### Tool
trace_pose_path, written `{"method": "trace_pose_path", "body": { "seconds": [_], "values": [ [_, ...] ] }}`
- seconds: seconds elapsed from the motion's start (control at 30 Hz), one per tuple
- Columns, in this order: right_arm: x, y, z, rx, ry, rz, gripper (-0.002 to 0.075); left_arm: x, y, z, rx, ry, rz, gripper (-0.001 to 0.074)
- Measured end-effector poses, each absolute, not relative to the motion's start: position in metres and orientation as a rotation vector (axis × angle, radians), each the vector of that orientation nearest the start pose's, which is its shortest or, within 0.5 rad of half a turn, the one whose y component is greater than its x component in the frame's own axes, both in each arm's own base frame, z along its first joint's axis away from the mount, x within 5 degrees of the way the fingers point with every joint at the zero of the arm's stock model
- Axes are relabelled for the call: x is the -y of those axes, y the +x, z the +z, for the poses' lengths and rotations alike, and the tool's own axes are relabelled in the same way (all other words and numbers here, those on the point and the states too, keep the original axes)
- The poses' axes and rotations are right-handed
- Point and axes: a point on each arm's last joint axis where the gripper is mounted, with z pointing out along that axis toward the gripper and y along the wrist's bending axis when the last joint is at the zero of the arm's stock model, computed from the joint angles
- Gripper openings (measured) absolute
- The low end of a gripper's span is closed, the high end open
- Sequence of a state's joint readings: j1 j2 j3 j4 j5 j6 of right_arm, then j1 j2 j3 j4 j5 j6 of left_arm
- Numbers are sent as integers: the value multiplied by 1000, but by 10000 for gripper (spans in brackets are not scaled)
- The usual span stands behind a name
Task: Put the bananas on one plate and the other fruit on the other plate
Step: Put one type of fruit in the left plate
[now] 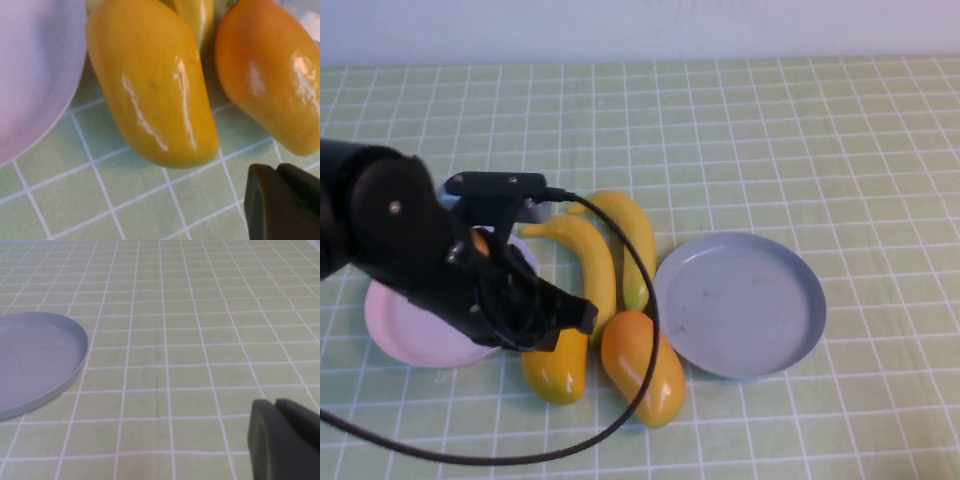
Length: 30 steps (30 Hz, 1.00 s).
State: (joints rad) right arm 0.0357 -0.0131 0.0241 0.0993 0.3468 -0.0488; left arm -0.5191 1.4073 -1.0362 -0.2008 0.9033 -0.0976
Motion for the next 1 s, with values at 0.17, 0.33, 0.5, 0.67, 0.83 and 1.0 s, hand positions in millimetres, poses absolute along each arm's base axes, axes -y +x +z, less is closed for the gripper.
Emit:
{"method": "trace_pose_path", "body": {
  "seconds": [0.17, 0.33, 0.5, 0.67, 0.83, 1.0],
  "values": [
    [-5, 53, 175, -1840, -15, 87, -15, 165, 249, 280, -2777, 515, -353, 19],
    [-5, 53, 175, -1840, -15, 87, -15, 169, 260, 273, -2795, 603, -281, 277],
    [-5, 53, 175, -1840, -15, 87, -15, 171, 268, 257, -2830, 623, -224, 611],
    [-5, 53, 175, -1840, -14, 89, -15, 174, 274, 245, -2863, 549, -215, 668],
    [-5, 53, 175, -1840, -14, 89, -16, 175, 282, 236, -2842, 550, -168, 668],
    [-5, 53, 175, -1840, -13, 91, -15, 176, 288, 220, -2867, 570, -117, 668]
  ]
}}
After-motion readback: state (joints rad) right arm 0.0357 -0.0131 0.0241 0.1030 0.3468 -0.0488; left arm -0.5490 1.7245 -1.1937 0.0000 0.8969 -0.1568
